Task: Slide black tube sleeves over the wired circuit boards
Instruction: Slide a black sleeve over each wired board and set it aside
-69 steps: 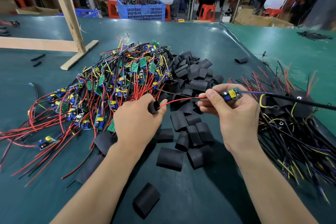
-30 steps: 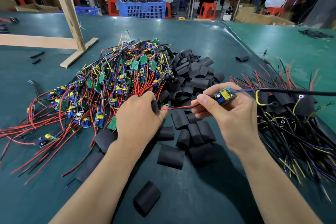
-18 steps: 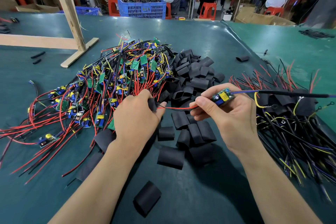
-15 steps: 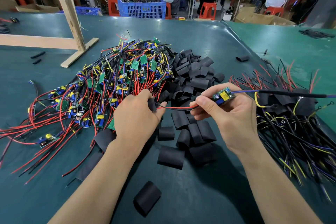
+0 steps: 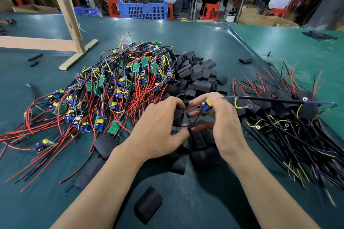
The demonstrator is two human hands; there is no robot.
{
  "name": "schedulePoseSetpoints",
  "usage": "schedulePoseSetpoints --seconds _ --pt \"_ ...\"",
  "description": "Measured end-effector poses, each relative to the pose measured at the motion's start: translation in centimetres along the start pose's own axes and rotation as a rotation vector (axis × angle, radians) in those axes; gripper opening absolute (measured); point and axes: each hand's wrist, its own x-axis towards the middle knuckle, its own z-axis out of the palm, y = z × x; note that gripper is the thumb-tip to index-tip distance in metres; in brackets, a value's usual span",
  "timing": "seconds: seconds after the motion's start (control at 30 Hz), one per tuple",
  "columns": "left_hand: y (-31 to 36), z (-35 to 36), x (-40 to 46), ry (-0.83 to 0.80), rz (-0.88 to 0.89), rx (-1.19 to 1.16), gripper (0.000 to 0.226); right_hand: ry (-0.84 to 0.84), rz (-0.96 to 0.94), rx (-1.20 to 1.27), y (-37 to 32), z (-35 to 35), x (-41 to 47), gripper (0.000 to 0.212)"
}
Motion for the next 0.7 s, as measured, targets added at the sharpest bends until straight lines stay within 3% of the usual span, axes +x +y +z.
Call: schedulePoseSetpoints --seconds 0.17,0.33,0.47,0.57,0.7 --pt "0.0 -0.26 -0.11 -0.128 0.053 -0.081 0.051 0.088 -0.038 -0.02 0.22 -0.99 0.64 0.028" --pt "0.34 -0.31 -0.16 -0.106 -0.015 0.208 0.052 0.032 -0.146 0.045 0.42 -0.73 0.4 0.01" --pt "0.24 -0.31 -0.26 -0.073 -0.059 0.347 0.045 0.071 -0.13 0.058 0.44 -0.36 0.21 0.005" --pt "0.52 -0.39 -0.09 -0.064 -0.111 0.456 0.052 0.064 -0.08 0.053 0.49 -0.38 0.28 0.005" --pt "0.46 -0.55 0.07 -0.094 -0.057 0.277 0.037 -0.009 -0.033 0.11 0.38 -0.29 0.13 0.005"
